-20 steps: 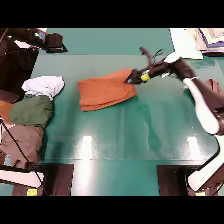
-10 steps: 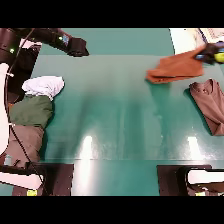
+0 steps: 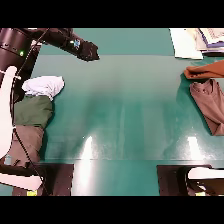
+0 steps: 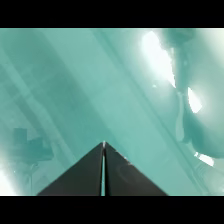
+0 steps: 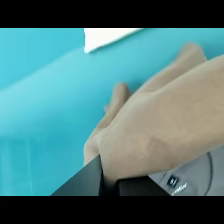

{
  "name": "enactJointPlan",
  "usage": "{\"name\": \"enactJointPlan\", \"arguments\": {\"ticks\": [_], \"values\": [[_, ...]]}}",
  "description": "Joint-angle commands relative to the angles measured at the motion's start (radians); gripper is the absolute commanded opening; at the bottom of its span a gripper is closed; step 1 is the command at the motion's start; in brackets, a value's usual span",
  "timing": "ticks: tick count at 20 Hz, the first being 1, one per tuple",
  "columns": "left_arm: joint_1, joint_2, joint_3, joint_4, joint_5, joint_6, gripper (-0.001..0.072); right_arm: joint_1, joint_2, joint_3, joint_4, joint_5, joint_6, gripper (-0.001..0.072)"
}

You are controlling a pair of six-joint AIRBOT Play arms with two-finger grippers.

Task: Fold the shirts.

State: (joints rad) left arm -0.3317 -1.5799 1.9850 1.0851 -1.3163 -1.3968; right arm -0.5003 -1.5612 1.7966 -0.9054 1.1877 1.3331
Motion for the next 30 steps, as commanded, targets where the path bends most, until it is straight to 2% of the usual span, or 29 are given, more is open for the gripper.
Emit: {"name": "enactJointPlan", "arguments": {"ticks": [1, 6, 11, 19, 20, 21, 22, 26, 30], "values": [[-0.005, 0.001, 0.000, 0.000, 0.000, -0.002, 0.0030, -0.047, -0.003, 0.079, 0.047, 0.039, -0.019, 0.0014], [-0.005, 0.001, 0.000, 0.003, 0.000, -0.001, 0.0030, -0.090, 0.012, 0.207, 0.039, 0.187, -0.029, 0.0014], [-0.005, 0.001, 0.000, 0.007, -0.006, 0.002, 0.0030, -0.148, 0.091, 0.084, 0.031, 0.286, -0.033, 0.0014], [-0.005, 0.001, 0.000, 0.007, -0.008, 0.018, 0.0030, -0.288, 0.306, -0.361, -0.364, 0.348, -0.016, 0.0022], [-0.005, 0.001, 0.000, 0.007, -0.008, 0.023, 0.0030, -0.314, 0.331, -0.417, -0.391, 0.351, -0.013, 0.0139], [-0.005, 0.001, 0.000, 0.007, -0.009, 0.038, 0.0030, -0.339, 0.350, -0.466, -0.403, 0.346, -0.013, 0.0408], [-0.005, 0.001, 0.000, 0.007, -0.010, 0.043, 0.0030, -0.363, 0.364, -0.507, -0.404, 0.336, 0.003, 0.0577], [-0.005, 0.001, 0.000, 0.007, -0.015, 0.043, 0.0031, -0.404, 0.405, -0.576, -0.386, 0.312, 0.022, 0.0572], [-0.005, 0.001, 0.000, 0.006, 0.004, 0.043, 0.0031, -0.291, 0.447, -0.576, -0.231, 0.258, 0.022, 0.0572]]}}
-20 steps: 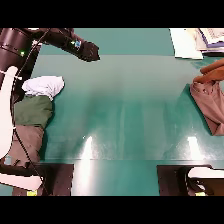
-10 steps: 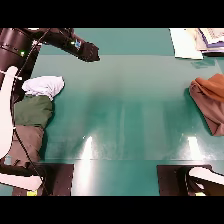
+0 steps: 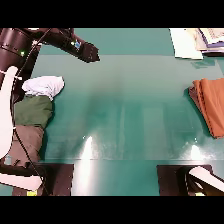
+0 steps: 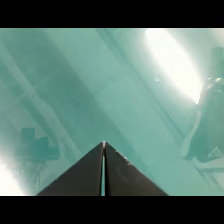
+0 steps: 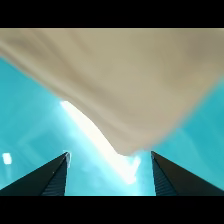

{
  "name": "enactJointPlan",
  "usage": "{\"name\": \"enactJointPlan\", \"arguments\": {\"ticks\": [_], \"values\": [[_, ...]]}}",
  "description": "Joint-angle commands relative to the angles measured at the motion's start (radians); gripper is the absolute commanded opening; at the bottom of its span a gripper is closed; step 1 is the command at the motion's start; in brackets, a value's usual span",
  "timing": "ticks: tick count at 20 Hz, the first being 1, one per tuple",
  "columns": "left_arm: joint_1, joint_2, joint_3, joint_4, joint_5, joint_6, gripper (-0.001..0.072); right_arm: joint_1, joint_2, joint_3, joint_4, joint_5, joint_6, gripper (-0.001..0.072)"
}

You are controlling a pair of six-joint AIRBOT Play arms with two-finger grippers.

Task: Fold the shirts.

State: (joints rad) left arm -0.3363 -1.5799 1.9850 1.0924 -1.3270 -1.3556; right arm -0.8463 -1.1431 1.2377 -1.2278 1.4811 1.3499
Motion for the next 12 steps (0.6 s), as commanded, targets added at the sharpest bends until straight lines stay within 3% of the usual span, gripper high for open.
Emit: {"name": "enactJointPlan", "arguments": {"ticks": [1, 4, 8, 12], "values": [[-0.001, 0.001, 0.000, -0.001, 0.006, 0.002, 0.0031, 0.110, 0.034, -0.017, 0.146, -0.039, 0.005, 0.0572], [0.000, 0.001, 0.000, -0.001, 0.009, -0.001, 0.0031, 0.325, 0.034, -0.017, 0.239, -0.041, 0.005, 0.0542], [0.000, 0.001, 0.000, -0.001, 0.011, -0.001, 0.0031, 0.623, 0.033, -0.017, 0.231, -0.082, -0.004, 0.0017], [0.000, 0.001, 0.000, -0.001, 0.011, -0.001, 0.0031, 0.813, 0.033, -0.017, 0.230, -0.153, -0.073, 0.0017]]}}
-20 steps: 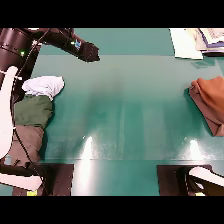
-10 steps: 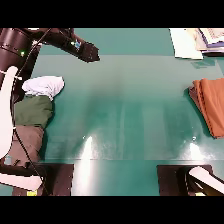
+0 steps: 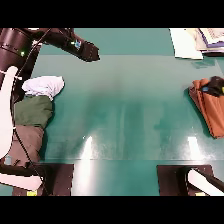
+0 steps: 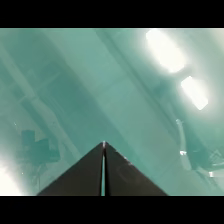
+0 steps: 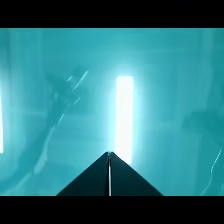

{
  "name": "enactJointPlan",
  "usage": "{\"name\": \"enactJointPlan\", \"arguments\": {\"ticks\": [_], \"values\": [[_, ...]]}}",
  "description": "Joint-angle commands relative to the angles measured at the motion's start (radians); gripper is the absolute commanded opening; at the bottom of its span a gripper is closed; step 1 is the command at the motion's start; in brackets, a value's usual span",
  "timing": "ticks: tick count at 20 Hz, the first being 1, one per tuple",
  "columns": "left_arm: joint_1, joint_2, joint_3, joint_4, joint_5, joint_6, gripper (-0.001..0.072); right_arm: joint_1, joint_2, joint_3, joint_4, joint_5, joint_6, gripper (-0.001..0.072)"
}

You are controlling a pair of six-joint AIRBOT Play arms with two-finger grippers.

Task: Fold the shirts.

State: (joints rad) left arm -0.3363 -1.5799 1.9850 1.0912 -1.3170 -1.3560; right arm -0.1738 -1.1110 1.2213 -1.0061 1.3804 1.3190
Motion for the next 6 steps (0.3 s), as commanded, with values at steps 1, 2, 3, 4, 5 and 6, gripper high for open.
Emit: {"name": "enactJointPlan", "arguments": {"ticks": [1, 2, 3, 4, 5, 6], "values": [[0.000, 0.001, 0.000, 0.000, 0.001, 0.000, 0.0031, 0.163, 0.001, 0.000, 0.008, -0.060, -0.042, 0.0017], [0.000, 0.001, 0.000, 0.000, 0.001, 0.000, 0.0031, 0.180, 0.000, 0.000, 0.008, -0.063, -0.042, 0.0016], [0.000, 0.001, 0.000, 0.000, 0.001, 0.000, 0.0031, 0.190, 0.000, 0.000, 0.008, -0.063, -0.042, 0.0017], [0.000, 0.001, 0.000, 0.000, 0.001, 0.000, 0.0031, 0.190, 0.000, 0.000, 0.008, -0.063, -0.042, 0.0016], [0.000, 0.001, 0.000, 0.000, 0.001, 0.000, 0.0031, 0.190, 0.001, 0.000, 0.008, -0.061, -0.042, 0.0016], [0.000, 0.001, 0.000, 0.000, 0.001, 0.000, 0.0031, 0.187, 0.001, 0.000, 0.009, -0.060, -0.042, 0.0016]]}}
